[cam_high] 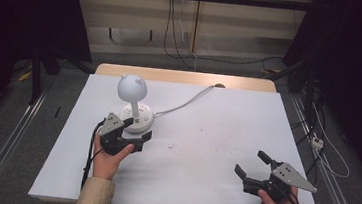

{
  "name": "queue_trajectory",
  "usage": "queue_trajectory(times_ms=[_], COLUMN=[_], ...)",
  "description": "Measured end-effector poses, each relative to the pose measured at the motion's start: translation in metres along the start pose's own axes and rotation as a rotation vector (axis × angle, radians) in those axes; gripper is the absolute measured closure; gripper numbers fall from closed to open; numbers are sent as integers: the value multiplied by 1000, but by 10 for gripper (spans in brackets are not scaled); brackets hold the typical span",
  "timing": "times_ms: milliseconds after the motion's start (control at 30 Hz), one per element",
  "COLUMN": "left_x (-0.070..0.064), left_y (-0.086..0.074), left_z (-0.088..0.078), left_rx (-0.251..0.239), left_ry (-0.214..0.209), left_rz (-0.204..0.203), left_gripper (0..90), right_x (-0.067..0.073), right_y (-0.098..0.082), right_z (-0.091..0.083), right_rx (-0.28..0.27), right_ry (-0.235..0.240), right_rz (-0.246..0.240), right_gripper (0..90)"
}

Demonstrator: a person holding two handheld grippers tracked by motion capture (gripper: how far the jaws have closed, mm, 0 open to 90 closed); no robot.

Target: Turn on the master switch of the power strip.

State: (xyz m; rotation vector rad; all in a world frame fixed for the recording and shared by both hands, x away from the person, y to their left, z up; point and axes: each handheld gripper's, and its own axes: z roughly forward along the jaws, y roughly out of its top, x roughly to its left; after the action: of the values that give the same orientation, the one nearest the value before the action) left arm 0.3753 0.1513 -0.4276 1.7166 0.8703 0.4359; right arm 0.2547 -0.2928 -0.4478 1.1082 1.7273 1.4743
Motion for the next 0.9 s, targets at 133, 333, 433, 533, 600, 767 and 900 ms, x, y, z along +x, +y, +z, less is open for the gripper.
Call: queue_trajectory(times_ms=[133,333,433,533,600,767,900], left_x=[0,2,3,3,5,8,13], left_y=[1,3,4,5,5,4,3], left_z=[4,9,13,16,18,20,23], left_rx=[7,12,22,35,44,67,77], left_ry=[4,17,21,30,30,66,96], left_rz=[-1,-8,3,4,-11,-35,-55], left_gripper=[156,232,289,342,368,495,581], right_x=[0,0,0,1,1,0,0], right_y=[0,1,1,1,1,1,1], right_z=[0,0,0,0,0,-1,-1], right_rx=[3,1,1,3,0,0,0], right_ry=[2,1,3,1,2,0,1], right_rz=[-4,-7,-8,-10,-14,-13,-13], right_gripper=[57,57,58,58,58,58,58])
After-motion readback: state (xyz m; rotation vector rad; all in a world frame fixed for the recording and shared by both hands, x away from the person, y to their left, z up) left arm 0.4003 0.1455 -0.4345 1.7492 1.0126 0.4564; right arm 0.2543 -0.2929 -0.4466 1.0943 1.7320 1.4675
